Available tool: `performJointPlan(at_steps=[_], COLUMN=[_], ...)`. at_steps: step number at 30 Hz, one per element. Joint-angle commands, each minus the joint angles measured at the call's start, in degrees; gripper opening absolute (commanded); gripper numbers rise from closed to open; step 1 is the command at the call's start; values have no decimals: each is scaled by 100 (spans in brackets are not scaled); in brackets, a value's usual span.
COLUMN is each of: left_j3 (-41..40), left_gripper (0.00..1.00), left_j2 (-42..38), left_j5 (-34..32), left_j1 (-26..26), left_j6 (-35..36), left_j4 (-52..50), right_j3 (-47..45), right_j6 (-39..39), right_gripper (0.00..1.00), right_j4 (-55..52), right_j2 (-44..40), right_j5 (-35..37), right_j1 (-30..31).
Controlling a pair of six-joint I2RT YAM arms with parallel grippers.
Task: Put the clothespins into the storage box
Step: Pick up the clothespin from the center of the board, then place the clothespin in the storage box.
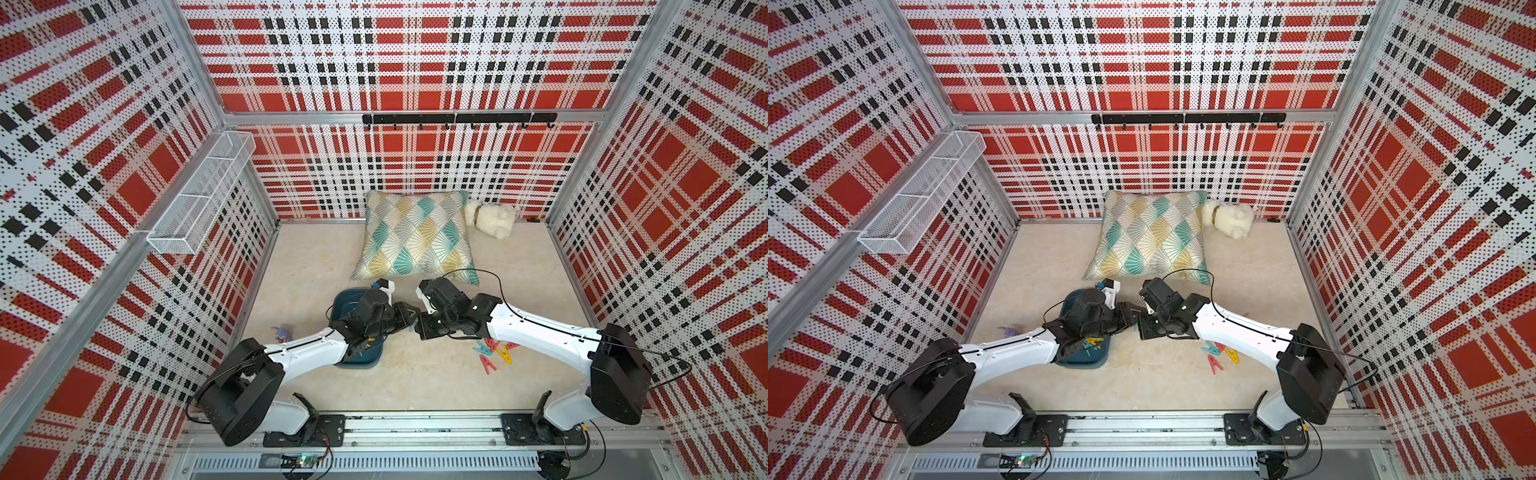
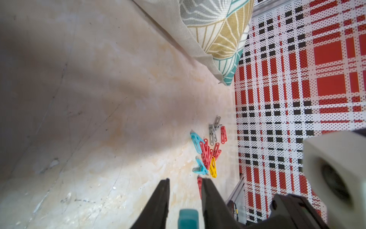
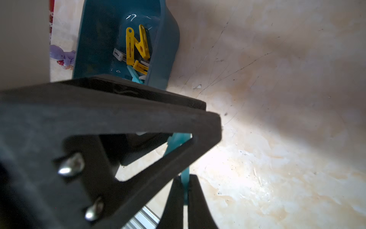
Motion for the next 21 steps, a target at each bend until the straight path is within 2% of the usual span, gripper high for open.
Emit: performJointPlan(at_steps=[1, 5, 8, 15, 21], left_j3=[10, 10, 19, -5, -16], left_gripper=[23, 12, 4, 2, 2], left_j2=[41, 32, 32, -180, -607], left_j5=[105, 97, 81, -17, -272], left_j1=[-29, -29, -7, 254, 688], left_j6=[62, 62, 70, 266, 646], left_j4=[153, 139, 109, -247, -954], right_j3=[100, 100, 100, -129, -375], right_j6=[-101, -127, -162, -172, -68], right_gripper=[1, 10, 22, 44, 51], right_j4=[63, 33, -50, -185, -562], right_j2=[73, 17, -50, -517, -932], right_j5=[134, 239, 396, 864, 1480], right_j1=[36, 31, 35, 24, -272])
